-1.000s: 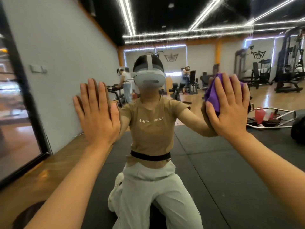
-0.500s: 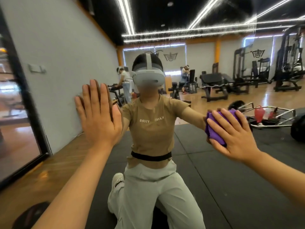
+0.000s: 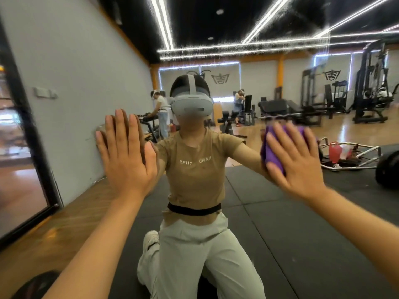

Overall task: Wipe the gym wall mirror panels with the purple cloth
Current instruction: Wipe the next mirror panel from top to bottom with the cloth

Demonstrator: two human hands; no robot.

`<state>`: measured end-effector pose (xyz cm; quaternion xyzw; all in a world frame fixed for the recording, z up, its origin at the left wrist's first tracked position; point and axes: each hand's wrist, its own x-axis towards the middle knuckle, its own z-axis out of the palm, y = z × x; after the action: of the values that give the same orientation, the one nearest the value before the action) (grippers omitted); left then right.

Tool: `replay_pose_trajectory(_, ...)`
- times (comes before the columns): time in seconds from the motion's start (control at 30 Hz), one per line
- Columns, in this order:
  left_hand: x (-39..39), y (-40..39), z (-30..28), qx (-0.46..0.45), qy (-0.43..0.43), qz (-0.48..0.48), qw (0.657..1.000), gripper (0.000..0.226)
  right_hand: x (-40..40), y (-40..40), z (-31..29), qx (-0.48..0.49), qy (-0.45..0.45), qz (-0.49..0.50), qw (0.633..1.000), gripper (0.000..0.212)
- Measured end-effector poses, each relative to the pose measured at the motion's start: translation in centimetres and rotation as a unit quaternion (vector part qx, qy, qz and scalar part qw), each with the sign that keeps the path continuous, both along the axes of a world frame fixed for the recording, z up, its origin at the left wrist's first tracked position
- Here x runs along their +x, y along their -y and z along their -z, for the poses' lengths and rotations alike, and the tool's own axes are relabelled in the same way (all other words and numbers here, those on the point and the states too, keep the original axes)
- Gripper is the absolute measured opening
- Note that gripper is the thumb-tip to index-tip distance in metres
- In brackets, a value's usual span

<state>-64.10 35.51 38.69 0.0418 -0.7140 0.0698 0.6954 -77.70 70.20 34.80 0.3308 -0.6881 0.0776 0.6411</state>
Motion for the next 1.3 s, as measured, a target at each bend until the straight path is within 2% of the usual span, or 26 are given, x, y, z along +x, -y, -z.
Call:
replay_pose_trajectory(0.17,0.0,-0.2,0.0,0.009,0.002,0.003,1.000,0.060,-0.3,-2.3,12.4,0.148,-0.001,0.045,0.988,0.064)
replay_pose_trajectory(0.3,0.0,-0.3,0.0,0.010,0.005,0.000,1.000,0.060,-0.6,-3.0,13.2,0.165,0.000,0.043,0.985,0.063)
replay_pose_trajectory(0.43,0.0,-0.4,0.1,0.011,0.003,-0.003,1.000,0.060,-1.2,-3.5,8.6,0.200,-0.020,0.014,0.979,0.062)
replay_pose_trajectory(0.67,-0.1,-0.3,0.1,0.011,0.004,-0.005,1.000,0.061,-1.4,-2.1,-9.7,0.045,-0.021,-0.001,0.999,0.064)
replay_pose_trajectory(0.73,-0.1,-0.2,0.1,0.010,0.006,-0.006,1.000,0.061,-1.3,-1.8,-12.9,0.000,-0.002,0.005,1.000,0.064)
replay_pose_trajectory(0.8,-0.1,-0.1,0.0,0.011,0.007,-0.006,1.000,0.062,-1.3,-1.2,-13.7,-0.026,0.005,0.010,1.000,0.065)
replay_pose_trajectory(1.0,-0.1,-0.1,0.1,0.008,0.003,0.001,1.000,0.062,-0.9,-0.2,-8.4,-0.050,-0.011,-0.009,0.999,0.062)
replay_pose_trajectory(1.3,-0.1,0.0,0.1,0.009,0.006,0.004,1.000,0.062,-0.3,-0.9,8.4,0.103,-0.026,0.015,0.994,0.063)
